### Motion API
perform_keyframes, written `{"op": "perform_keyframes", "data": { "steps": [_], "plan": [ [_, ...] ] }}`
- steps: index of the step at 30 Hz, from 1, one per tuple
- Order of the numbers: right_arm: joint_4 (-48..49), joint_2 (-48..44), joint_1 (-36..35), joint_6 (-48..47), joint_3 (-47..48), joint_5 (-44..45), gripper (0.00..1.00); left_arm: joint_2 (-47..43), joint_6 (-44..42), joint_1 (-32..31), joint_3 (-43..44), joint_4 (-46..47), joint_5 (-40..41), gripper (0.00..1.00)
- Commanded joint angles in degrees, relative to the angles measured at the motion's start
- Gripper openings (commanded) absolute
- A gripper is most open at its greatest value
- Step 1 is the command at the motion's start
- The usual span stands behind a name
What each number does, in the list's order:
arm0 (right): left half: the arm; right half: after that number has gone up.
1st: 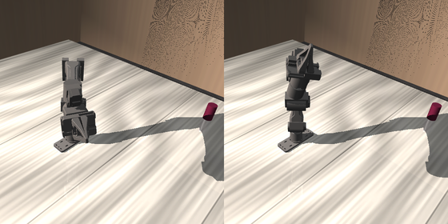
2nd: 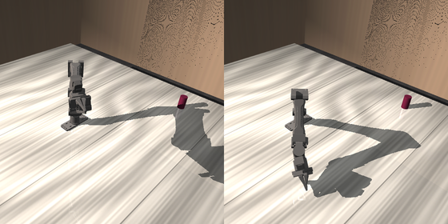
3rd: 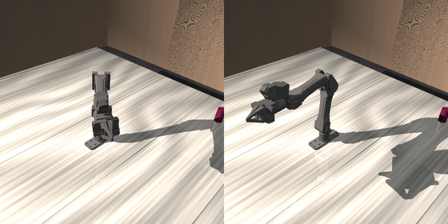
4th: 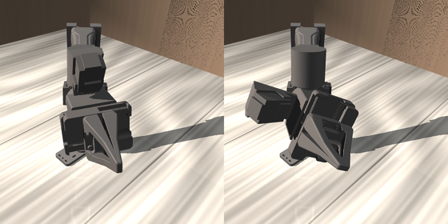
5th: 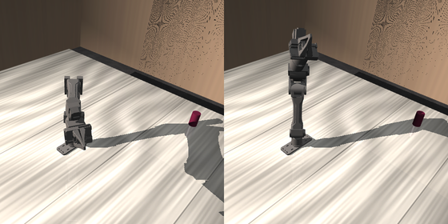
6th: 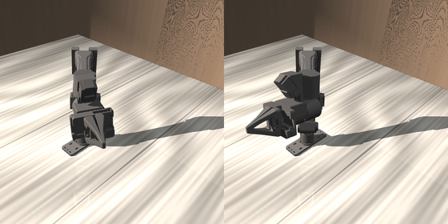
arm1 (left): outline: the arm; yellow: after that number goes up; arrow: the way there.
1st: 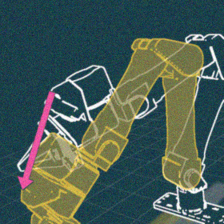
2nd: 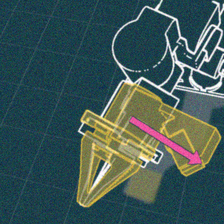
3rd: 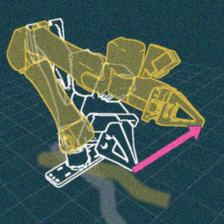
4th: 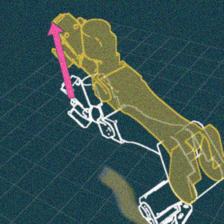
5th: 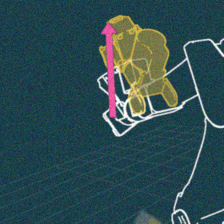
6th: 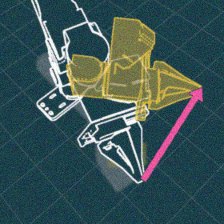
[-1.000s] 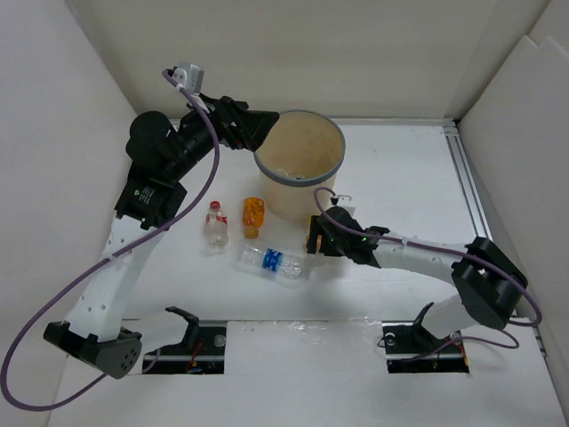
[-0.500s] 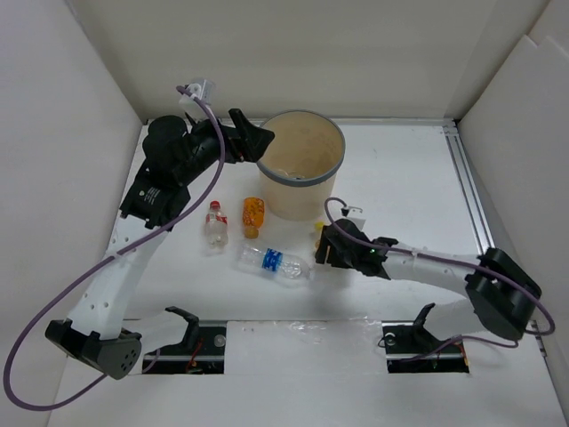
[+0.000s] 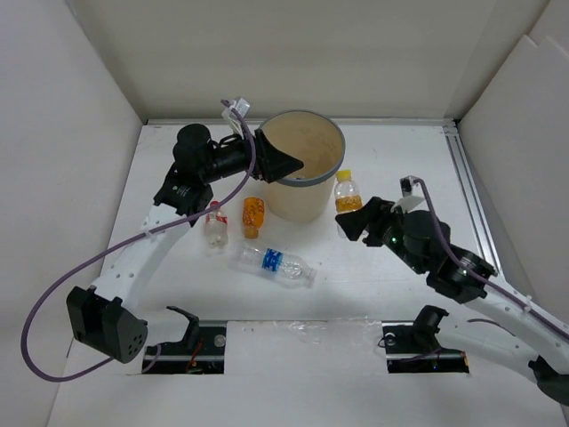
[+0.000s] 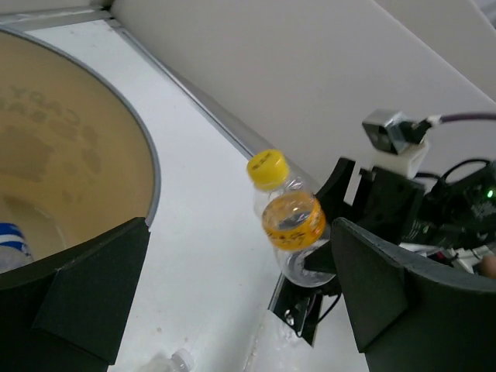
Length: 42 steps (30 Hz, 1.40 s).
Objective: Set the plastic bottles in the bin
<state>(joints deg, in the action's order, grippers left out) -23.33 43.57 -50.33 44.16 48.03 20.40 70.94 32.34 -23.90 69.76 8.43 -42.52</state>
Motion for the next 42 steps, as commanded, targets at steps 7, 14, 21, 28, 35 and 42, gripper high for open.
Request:
{"op": "perform_keyframes", "data": {
  "steps": [7,14,21,28,35,42],
  "plan": [
    [16.9,9.3,-0.4,-11.5,12.4,-12.9,0.0,-2.6,5.4,0.2,-1.8,16.8,-11.7,1.0],
    [23.1,15.6,-0.4,-13.4,18.9,-18.8,0.0,-3.3,5.4,0.2,-3.6,17.4,-12.3,1.0],
    [26.4,20.1,-0.4,-12.8,22.2,-24.7,0.0,-2.7,8.5,0.2,-3.6,22.1,-13.5,1.0],
    [27.5,22.3,-0.4,-12.1,23.2,-25.9,0.0,-1.0,15.2,0.2,-3.6,30.3,-10.7,0.67],
    [28.0,20.2,-0.4,-12.7,20.4,-20.9,0.93,4.0,15.3,0.2,1.6,28.7,-7.9,0.0],
    [14.0,15.2,0.8,-14.4,18.2,1.0,1.0,13.2,1.9,0.2,15.0,16.7,5.7,0.0]
  ]
}}
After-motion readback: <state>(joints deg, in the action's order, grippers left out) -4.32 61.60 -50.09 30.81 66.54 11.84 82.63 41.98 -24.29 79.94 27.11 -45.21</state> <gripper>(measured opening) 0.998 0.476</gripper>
